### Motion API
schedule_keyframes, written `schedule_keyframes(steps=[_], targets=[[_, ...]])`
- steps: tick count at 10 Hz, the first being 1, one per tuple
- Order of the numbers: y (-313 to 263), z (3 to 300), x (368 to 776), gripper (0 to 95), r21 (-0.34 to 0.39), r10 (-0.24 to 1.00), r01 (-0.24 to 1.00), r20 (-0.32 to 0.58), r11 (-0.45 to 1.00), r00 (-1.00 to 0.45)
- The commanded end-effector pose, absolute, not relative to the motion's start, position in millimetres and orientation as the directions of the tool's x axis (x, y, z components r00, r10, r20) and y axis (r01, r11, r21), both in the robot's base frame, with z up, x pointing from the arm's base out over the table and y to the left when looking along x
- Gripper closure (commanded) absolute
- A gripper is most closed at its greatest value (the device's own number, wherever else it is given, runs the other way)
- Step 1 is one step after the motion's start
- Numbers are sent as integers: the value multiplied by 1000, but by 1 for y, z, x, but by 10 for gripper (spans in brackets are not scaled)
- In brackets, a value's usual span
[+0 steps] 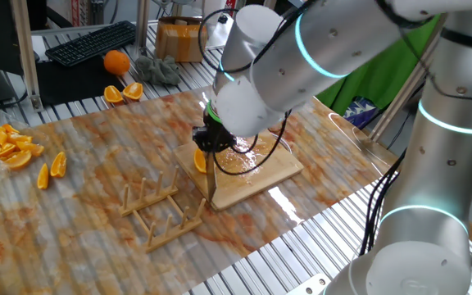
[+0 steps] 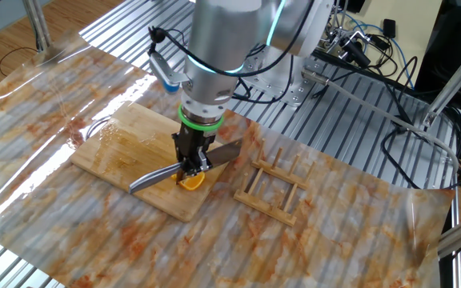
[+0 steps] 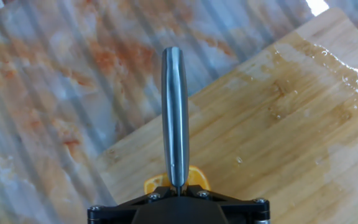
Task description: Chop the orange
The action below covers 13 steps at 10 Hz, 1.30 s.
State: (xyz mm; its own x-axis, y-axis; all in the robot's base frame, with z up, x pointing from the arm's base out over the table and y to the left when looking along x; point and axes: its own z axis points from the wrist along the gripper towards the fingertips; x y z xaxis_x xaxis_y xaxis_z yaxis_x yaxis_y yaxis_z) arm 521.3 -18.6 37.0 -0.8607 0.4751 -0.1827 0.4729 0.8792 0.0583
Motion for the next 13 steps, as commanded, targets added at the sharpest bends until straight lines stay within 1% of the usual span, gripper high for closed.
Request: schedule_keyframes(steps=[1,4,8,10,13], targets=[[-14,39,515,950,69,484,479,-165,875,-860],[-14,25,506,950,74,477,471,-171,879,-862],[-14,25,509,950,65,475,471,-165,880,-864],[-18,19,514,950,71,468,463,-163,884,-868],[-18,20,519,950,75,474,468,-159,881,-866]])
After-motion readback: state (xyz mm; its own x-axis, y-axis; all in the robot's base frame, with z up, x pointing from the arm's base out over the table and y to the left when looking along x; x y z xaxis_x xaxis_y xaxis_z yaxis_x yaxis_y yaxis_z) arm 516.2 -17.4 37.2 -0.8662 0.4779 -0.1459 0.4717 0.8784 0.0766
